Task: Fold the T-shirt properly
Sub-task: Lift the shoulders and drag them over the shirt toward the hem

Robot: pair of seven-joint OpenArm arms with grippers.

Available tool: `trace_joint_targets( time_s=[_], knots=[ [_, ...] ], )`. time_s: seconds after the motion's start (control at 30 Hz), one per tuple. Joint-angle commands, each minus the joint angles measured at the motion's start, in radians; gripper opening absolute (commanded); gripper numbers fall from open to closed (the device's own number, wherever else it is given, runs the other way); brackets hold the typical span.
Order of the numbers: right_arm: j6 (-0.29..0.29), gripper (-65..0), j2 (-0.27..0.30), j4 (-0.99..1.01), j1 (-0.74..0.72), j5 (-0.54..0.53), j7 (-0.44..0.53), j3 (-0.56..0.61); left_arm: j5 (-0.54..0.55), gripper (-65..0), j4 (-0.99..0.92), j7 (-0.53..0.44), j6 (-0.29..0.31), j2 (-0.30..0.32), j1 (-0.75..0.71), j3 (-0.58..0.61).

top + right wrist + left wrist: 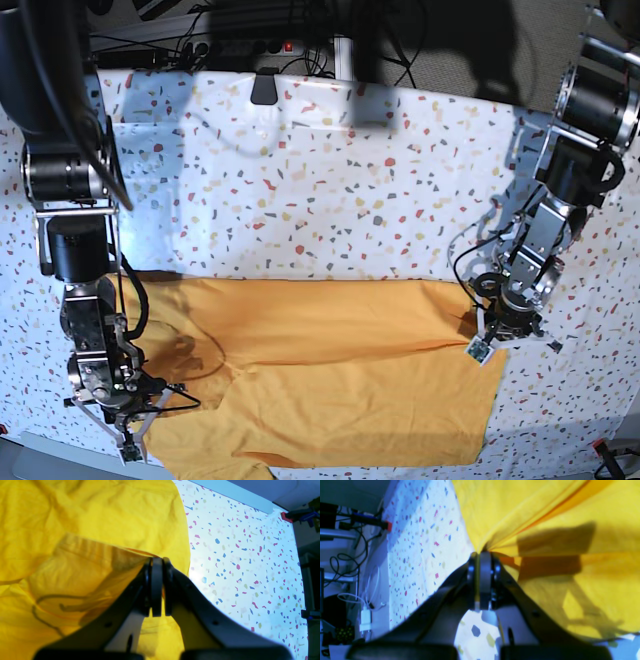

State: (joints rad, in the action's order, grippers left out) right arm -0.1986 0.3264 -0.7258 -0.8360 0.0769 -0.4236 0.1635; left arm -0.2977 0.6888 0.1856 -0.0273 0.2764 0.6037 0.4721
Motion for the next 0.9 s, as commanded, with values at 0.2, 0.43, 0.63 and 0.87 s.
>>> trace_joint_targets(
  time_s=[0.2,0.43,0.63,0.87],
  knots=[
    [0.019,-65.0,0.009,-0.008,-0.042,0.007,0.071,-0.004,-0.007,-65.0,0.011,-0.031,-0.022,0.006,0.033,-0.006],
    [0.019,-22.8,0.008,0.111,-0.042,0.129,0.276,-0.004,-0.007,-65.0,0.011,-0.031,-0.022,0.006,0.033,-0.006],
    [0.02,-22.8,0.009,0.161,-0.042,0.129,0.285,-0.004,-0.007,-65.0,0.011,-0.061,-0.022,0.006,0.033,-0.006],
    [0.019,-22.8,0.008,0.161,-0.042,0.125,0.284,-0.004,-0.008,-65.0,0.011,-0.114,-0.022,0.006,0.034,-0.006]
  ],
)
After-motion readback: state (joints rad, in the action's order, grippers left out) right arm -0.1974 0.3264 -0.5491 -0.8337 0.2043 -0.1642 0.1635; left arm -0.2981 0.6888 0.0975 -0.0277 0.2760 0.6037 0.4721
